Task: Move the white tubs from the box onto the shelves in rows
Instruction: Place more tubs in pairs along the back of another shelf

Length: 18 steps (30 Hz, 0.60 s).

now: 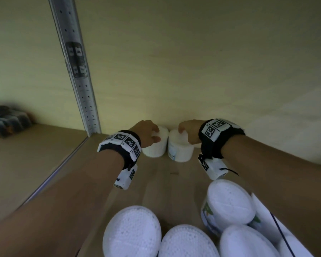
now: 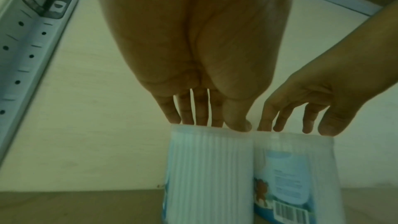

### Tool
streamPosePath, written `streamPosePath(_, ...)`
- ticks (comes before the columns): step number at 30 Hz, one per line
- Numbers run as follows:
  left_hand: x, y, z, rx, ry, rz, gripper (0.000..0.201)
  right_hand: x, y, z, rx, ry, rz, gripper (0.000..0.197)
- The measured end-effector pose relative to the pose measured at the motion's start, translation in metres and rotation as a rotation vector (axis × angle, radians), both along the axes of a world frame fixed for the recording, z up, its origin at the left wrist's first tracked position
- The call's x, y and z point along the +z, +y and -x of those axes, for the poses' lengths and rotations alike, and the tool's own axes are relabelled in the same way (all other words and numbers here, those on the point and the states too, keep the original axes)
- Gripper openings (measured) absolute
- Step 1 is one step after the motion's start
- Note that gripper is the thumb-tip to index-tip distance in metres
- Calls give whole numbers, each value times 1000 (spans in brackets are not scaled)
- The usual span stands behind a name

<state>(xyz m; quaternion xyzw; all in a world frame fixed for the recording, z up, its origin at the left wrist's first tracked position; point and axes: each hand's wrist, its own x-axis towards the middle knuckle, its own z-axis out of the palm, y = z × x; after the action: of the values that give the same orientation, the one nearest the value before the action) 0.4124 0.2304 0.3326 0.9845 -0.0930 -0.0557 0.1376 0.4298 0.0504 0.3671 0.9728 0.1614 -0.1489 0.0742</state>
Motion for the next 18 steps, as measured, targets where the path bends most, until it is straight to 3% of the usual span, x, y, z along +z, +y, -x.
streamPosePath(5, -2, -1, 1, -6, 9, -21, 52, 4, 0, 1, -26, -32, -130, 46)
streamPosePath(7, -1, -2, 0, -8, 8, -35, 52, 3, 0, 0, -44, -82, -108, 45)
streamPosePath(11, -1, -2, 1, -11, 6, -46, 51, -1, 1, 1, -90, -16, -4, 65)
streamPosePath(18, -4, -2, -1, -21, -10, -45, 51, -4, 4, -1, -112, -6, 12, 62)
